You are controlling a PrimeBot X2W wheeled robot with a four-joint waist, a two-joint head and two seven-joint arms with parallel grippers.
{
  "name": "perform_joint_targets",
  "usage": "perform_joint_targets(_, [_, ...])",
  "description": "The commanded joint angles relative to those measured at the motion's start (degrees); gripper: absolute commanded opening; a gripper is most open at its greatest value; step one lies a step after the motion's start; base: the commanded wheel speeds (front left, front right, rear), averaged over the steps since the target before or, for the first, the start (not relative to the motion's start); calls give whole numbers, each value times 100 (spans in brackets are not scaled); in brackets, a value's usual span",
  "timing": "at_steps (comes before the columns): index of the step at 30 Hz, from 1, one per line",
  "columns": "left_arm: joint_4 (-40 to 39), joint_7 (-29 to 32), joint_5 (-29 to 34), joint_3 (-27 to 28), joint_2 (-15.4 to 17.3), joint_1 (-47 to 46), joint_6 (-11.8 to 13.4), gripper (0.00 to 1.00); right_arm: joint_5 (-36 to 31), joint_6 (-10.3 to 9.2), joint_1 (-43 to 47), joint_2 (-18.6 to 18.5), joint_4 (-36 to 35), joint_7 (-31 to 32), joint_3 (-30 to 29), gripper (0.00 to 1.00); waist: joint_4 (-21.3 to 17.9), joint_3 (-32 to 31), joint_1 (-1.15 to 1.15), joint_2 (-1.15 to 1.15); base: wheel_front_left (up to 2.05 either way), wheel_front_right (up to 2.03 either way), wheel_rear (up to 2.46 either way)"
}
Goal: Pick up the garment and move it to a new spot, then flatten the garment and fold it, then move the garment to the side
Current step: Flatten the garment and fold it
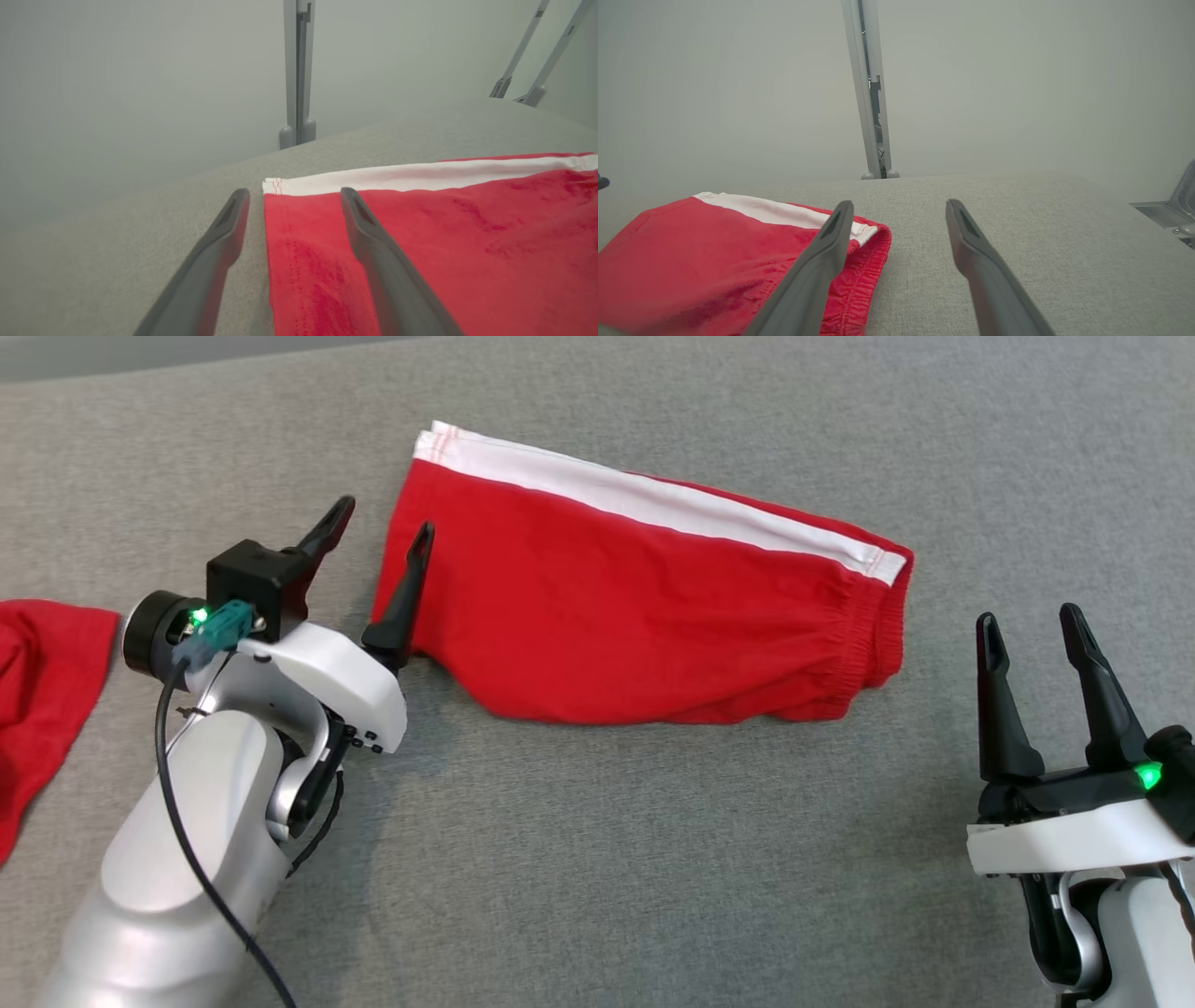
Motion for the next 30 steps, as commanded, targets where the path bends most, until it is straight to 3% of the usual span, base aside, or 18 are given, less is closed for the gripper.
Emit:
perform_joint_targets(1, [320, 140, -91, -21, -6, -161, -110, 100, 55, 1, -77, 6, 48, -12, 27, 100, -105, 85, 0, 0, 0, 0, 0])
perform_joint_targets(6, [1565, 888, -494, -23, -152, -499, -357, 100, 109, 1, -133, 40, 107, -12, 68, 100, -221, 189, 0, 0, 0, 0, 0])
perform_joint_targets(13, [2220, 1599, -887, -187, -377, -514, -630, 100, 182, 1, -152, 74, 150, -12, 89, 100, -249, 221, 0, 0, 0, 0, 0])
perform_joint_targets(14, [2242, 1667, -945, -220, -420, -518, -677, 71, 202, 1, -160, 74, 158, -12, 87, 100, -248, 221, 0, 0, 0, 0, 0])
perform_joint_targets(15, [2245, 1689, -953, -263, -418, -531, -704, 29, 217, 1, -166, 77, 160, -12, 84, 100, -247, 219, 0, 0, 0, 0, 0])
perform_joint_targets(16, [2244, 1704, -1027, -274, -447, -512, -723, 0, 214, 1, -167, 85, 165, -12, 83, 100, -245, 212, 0, 0, 0, 0, 0])
perform_joint_targets(22, [2162, 1474, -1127, -263, -408, -481, -743, 0, 207, 1, -117, 110, 169, -12, 75, 100, -206, 151, 0, 0, 0, 0, 0])
perform_joint_targets(30, [1565, 674, -1351, 131, -435, 207, -301, 0, 180, 1, 77, 24, 222, -12, 37, 100, -74, -140, 0, 0, 0, 0, 0])
